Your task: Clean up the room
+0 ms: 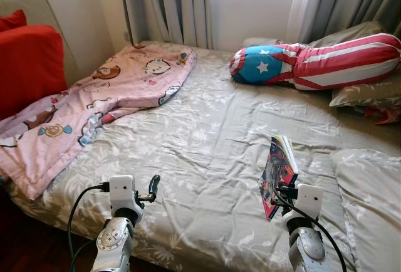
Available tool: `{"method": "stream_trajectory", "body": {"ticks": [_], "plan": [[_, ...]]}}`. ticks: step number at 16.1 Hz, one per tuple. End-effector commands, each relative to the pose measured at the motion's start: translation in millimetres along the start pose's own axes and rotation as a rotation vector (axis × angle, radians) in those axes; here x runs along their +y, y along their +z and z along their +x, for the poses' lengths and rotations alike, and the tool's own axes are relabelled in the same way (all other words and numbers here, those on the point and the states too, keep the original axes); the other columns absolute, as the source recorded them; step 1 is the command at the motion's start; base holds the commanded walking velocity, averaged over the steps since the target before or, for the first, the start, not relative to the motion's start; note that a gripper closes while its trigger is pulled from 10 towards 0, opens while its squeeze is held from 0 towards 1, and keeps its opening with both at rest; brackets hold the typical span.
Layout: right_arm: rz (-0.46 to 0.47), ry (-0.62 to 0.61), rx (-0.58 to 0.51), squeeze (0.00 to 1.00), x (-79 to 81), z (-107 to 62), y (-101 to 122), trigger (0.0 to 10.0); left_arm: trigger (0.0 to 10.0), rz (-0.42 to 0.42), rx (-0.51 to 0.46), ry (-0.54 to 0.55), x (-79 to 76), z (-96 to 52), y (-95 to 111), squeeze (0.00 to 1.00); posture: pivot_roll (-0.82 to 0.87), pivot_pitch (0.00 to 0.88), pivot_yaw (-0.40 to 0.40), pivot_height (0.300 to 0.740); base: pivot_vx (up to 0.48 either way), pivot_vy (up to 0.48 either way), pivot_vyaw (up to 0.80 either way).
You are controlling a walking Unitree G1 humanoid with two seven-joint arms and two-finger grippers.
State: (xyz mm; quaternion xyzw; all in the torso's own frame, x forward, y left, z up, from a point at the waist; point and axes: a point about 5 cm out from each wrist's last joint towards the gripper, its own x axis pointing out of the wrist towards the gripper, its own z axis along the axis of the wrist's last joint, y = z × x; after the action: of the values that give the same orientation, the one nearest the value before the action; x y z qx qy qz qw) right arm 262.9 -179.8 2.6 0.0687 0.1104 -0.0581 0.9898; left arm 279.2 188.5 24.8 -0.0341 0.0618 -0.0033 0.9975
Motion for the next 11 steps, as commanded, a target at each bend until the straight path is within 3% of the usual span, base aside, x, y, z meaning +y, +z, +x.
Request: {"method": "stream_trajectory", "body": {"ticks": [1, 4, 11], "plan": [[-0.002, 0.009, -0.024, 0.00, 1.6, 2.7, 5.2, 10.0, 10.0, 0.001, -0.003, -0.006, -1.4, 0.9, 2.1, 0.00, -0.05, 0.000, 0.004, 0.682, 0.000, 0.000, 0.00], [-0.011, 0.011, -0.037, 0.00, 2.3, 2.8, 6.7, 10.0, 10.0, 0.002, -0.002, -0.009, -1.6, 1.6, 2.7, 0.00, -0.05, 0.000, 0.005, 0.662, 0.000, 0.000, 0.00], [-0.005, 0.003, -0.034, 0.00, 0.9, 2.3, 5.9, 10.0, 10.0, -0.002, 0.003, -0.007, -0.6, 3.5, 4.0, 0.00, -0.05, 0.000, -0.001, 0.662, 0.000, 0.000, 0.00]]}}
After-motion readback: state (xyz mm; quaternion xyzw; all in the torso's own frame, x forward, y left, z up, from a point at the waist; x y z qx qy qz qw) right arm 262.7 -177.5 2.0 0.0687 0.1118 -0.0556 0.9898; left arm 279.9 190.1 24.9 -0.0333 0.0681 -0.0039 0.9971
